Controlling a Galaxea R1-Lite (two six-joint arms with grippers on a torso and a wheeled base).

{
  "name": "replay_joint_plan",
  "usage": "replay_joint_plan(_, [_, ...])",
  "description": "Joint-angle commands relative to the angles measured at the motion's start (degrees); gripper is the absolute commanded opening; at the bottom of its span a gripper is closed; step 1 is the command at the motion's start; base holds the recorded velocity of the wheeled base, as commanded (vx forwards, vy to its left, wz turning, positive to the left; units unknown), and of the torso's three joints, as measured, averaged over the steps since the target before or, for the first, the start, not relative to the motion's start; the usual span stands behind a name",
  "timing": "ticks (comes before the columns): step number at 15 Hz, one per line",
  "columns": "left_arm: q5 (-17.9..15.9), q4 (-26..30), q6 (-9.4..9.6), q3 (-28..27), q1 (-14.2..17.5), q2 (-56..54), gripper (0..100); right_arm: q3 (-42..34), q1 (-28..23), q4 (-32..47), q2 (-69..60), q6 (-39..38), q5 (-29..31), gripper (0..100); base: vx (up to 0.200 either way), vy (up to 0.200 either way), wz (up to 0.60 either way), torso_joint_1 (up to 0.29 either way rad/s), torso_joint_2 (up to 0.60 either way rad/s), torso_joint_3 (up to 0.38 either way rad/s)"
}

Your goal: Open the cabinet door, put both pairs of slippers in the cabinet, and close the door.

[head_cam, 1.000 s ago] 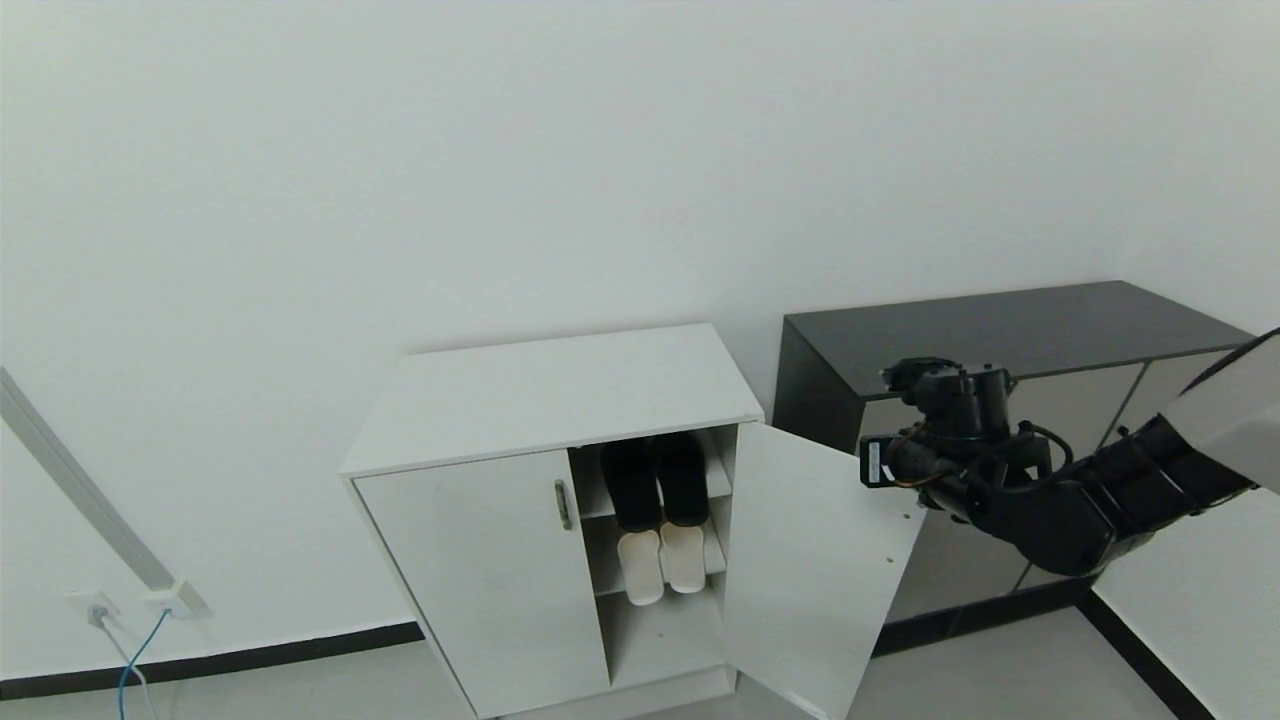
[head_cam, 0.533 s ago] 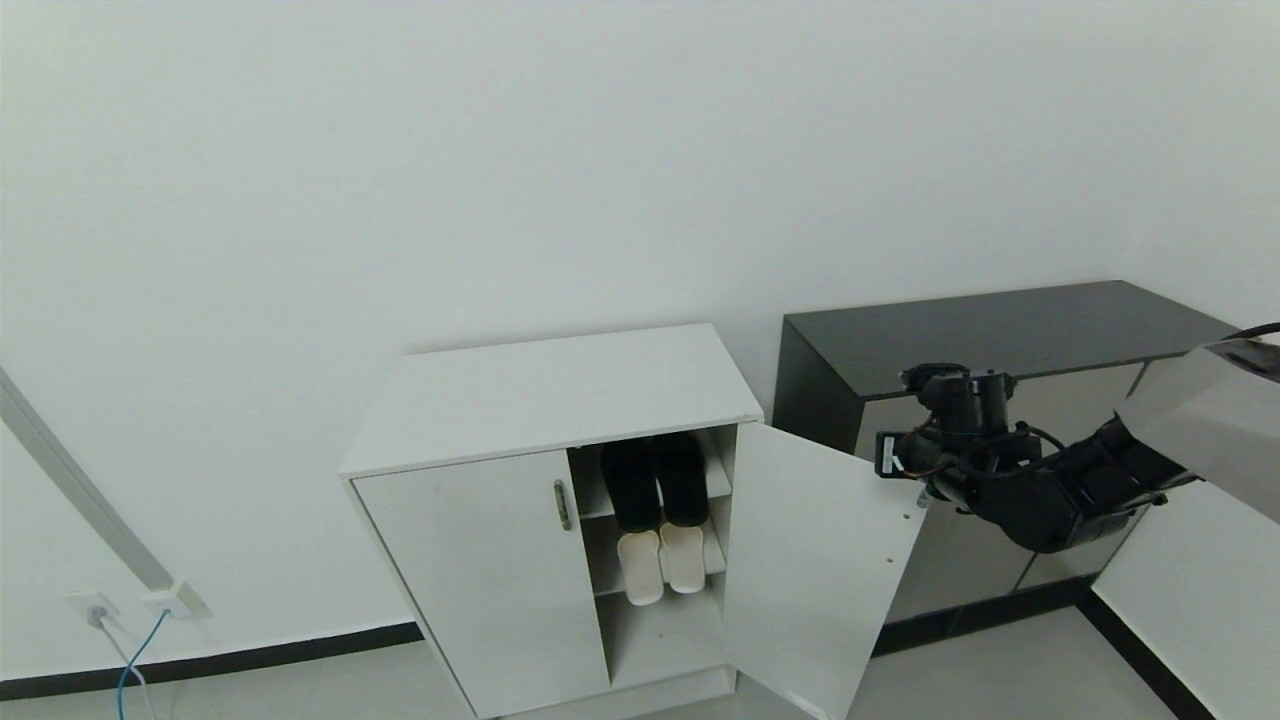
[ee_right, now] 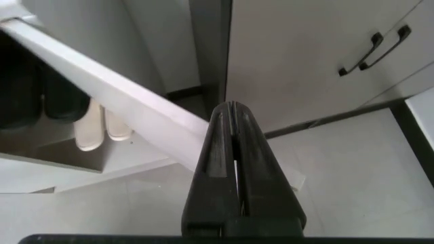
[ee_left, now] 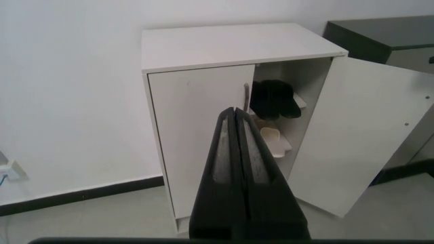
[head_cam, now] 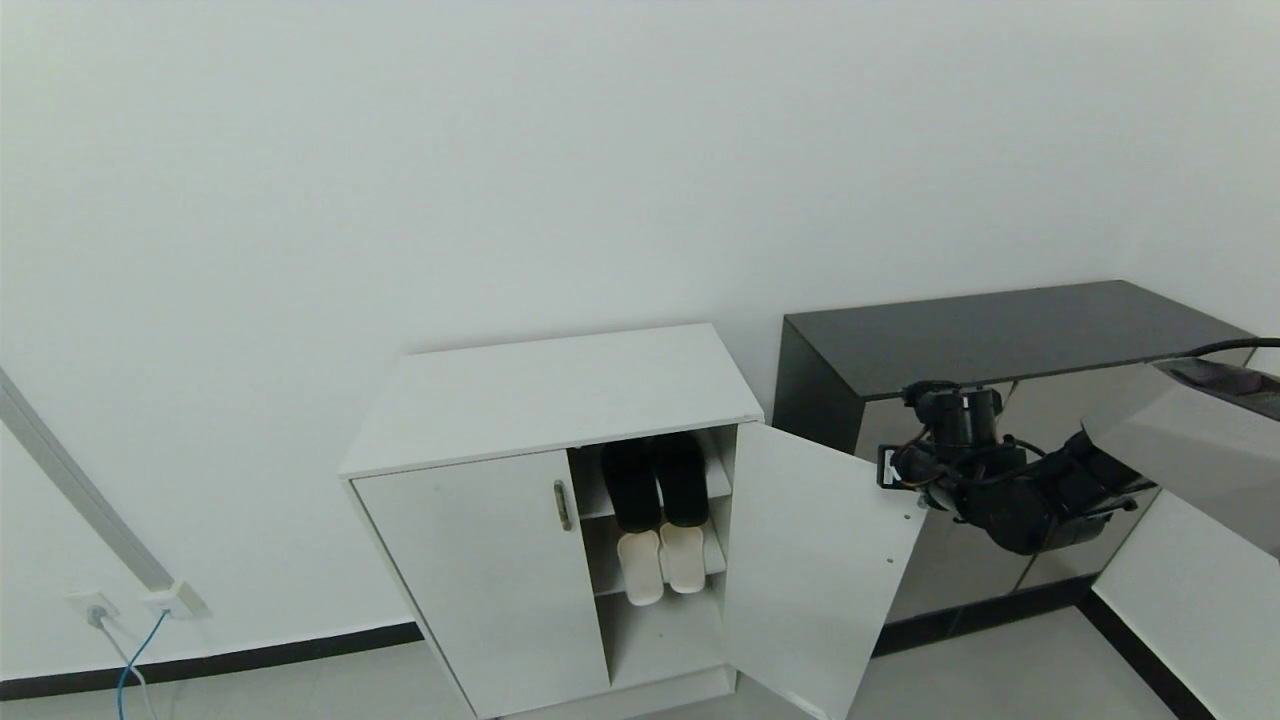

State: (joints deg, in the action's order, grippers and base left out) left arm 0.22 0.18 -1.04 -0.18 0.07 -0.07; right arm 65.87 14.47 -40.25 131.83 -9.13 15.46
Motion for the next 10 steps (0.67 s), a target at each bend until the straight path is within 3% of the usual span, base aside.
replay_joint_plan(1, [0.04, -0.01, -0.02, 0.01, 0.01, 0.07, 0, 0.49, -0.14, 0.0, 1.24, -0.01, 0.01, 0, 0.0, 0.0, 0.0, 0.0, 0.0, 0.0])
replay_joint_plan(10, [0.04, -0.01, -0.11, 0.01, 0.01, 0.07, 0, -3.46, 3.02, 0.09, -1.22, 0.08, 0.01, 0, 0.0, 0.0, 0.0, 0.0, 0.0, 0.0])
